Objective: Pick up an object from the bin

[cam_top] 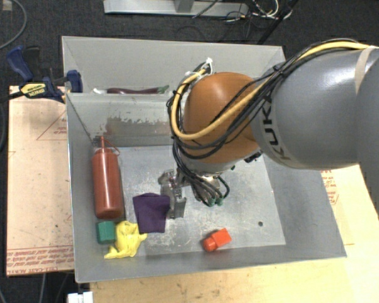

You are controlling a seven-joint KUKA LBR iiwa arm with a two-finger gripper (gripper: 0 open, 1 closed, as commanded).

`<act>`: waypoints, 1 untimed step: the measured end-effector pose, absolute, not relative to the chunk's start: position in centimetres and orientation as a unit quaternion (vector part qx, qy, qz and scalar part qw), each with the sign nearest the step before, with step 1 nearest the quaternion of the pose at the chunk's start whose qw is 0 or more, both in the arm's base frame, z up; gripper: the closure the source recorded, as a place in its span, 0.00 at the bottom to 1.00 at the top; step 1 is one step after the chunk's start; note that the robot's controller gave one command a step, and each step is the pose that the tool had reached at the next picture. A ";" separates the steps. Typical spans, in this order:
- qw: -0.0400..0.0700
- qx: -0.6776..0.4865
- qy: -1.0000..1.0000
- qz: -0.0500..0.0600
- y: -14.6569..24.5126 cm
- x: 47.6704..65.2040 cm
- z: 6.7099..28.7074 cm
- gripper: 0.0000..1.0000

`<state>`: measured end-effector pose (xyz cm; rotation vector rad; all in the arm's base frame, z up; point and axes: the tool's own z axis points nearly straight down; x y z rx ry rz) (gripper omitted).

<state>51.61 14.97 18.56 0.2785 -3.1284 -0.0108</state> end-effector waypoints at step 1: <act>0.001 0.089 -0.996 -0.003 14.9 51.6 18.7 1.00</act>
Offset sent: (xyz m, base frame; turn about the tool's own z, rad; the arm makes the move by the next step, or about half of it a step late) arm -0.0177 -0.0078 0.0501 0.0954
